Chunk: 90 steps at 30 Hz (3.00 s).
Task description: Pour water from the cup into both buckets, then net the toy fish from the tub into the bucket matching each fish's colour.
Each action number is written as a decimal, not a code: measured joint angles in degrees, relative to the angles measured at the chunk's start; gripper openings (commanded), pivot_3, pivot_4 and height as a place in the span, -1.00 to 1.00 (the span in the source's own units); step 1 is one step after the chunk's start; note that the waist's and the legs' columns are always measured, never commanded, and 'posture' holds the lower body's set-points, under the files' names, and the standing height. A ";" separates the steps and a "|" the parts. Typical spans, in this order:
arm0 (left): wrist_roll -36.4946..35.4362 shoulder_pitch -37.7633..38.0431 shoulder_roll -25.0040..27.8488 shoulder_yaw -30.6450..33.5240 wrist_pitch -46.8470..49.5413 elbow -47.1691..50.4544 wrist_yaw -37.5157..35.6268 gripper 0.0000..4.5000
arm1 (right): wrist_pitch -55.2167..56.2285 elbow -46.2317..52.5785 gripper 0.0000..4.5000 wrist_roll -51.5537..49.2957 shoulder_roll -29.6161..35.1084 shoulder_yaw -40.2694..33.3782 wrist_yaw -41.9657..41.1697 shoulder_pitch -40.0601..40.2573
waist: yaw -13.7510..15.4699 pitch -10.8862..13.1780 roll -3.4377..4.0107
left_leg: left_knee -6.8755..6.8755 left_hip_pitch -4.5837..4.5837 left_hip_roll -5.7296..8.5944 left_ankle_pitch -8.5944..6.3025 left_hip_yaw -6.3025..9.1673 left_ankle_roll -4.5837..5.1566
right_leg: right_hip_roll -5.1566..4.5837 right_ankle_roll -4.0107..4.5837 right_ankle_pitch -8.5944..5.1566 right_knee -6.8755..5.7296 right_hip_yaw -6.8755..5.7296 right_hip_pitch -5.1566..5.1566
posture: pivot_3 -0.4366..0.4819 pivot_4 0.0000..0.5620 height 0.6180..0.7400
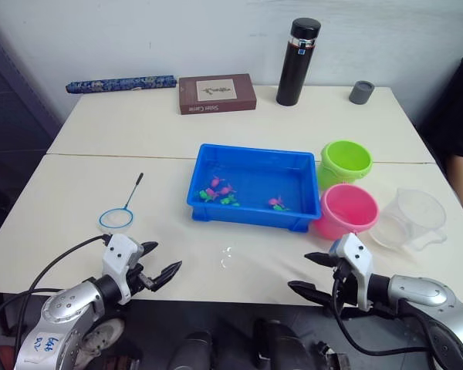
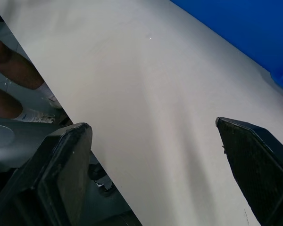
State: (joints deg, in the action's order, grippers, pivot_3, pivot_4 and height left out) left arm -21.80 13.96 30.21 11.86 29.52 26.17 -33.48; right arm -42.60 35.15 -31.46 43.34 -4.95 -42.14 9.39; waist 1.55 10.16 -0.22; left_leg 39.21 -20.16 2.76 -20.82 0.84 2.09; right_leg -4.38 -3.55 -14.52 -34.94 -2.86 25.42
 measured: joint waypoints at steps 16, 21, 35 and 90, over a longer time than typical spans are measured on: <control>0.50 -8.06 6.03 2.76 0.43 -9.02 -0.79 1.00 | 0.14 -0.95 0.98 0.06 -0.39 -0.13 0.40 0.50 | 0.05 0.00 -0.01 | 0.00 0.01 0.00 0.01 0.01 -0.02 | 0.01 0.00 0.00 -0.03 -0.02 0.00 | -0.05 -0.47 0.99; -1.56 -16.12 9.45 2.90 0.07 -11.85 -6.53 1.00 | -0.23 -1.46 0.98 0.01 -0.25 -2.85 1.53 2.00 | 0.20 -0.01 -0.02 | 0.01 -0.03 0.01 0.02 0.01 -0.03 | -0.01 -0.01 0.01 0.04 -0.04 0.00 | -0.05 -0.47 0.99; -3.63 -39.43 9.82 -11.00 -3.94 -18.32 -23.44 1.00 | -6.20 -8.70 0.98 6.23 -5.66 -20.57 18.75 8.20 | -0.12 -0.04 0.01 | 0.00 0.02 0.02 0.09 -0.05 -0.17 | 0.06 -0.03 0.02 -0.10 0.00 0.01 | -0.05 -0.47 0.99; -0.32 -47.10 4.55 -19.49 -7.69 -24.43 -29.64 1.00 | 10.62 -28.36 -0.98 13.32 -26.38 -32.86 52.94 -15.14 | -0.38 -0.08 0.12 | 0.02 0.02 0.04 0.18 -0.13 -0.13 | 0.08 -0.03 0.02 -0.49 0.13 0.06 | -0.05 -0.47 0.99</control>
State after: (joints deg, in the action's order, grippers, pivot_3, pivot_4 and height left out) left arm -22.12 -33.14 34.75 -7.64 21.82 1.74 -63.12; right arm -31.98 6.79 -18.14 16.95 -37.80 10.80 -5.75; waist 1.18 10.08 -0.10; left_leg 39.22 -20.14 2.80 -20.64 0.71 1.96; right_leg -4.30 -3.58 -14.50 -35.44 -2.73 25.49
